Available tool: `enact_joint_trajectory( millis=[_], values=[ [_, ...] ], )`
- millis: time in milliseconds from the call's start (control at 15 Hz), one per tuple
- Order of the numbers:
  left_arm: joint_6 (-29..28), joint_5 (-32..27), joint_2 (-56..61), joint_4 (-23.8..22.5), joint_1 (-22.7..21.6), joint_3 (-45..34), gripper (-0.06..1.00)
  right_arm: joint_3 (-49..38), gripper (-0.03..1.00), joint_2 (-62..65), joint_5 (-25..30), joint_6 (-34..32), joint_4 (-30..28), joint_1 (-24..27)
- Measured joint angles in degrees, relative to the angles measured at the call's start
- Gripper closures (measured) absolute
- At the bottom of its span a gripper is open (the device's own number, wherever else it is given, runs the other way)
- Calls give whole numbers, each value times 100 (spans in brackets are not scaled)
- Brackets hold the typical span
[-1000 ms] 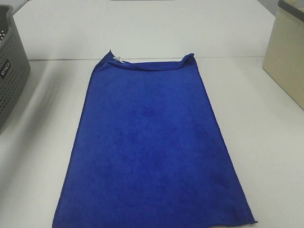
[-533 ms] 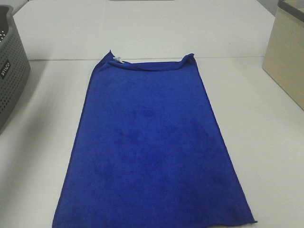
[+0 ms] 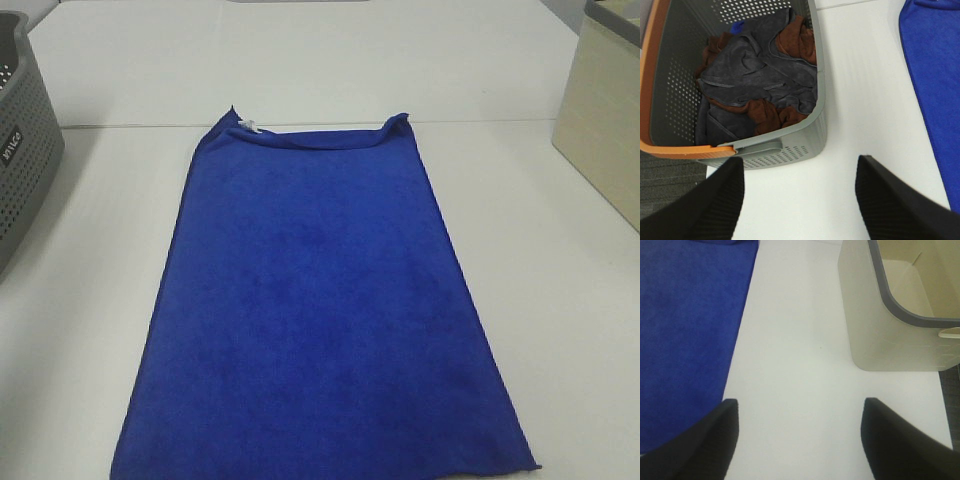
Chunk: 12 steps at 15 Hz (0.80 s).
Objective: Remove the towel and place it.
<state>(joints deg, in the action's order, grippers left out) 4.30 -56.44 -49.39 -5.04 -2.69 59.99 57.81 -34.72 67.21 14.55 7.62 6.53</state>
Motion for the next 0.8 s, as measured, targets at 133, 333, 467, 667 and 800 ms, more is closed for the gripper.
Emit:
enact_joint_trajectory(
  millis=[133,333,467,667,800],
  values=[
    [6,235,796,-126,0,-625,33,-579,28,453,-172,-178,315,0],
    [6,372,1919,-212,0,-1593,33,-1639,28,1117,-166,-292,498,0],
    [6,413,2653,-212,0,-2206,33,-2275,28,1627,-206,-309,510,0],
    [6,264,3971,-160,0,-2882,33,-3077,28,2842,-441,-321,510,0],
    [6,-11,4475,0,0,-2893,33,-3077,28,3426,-435,-350,510,0]
  ],
)
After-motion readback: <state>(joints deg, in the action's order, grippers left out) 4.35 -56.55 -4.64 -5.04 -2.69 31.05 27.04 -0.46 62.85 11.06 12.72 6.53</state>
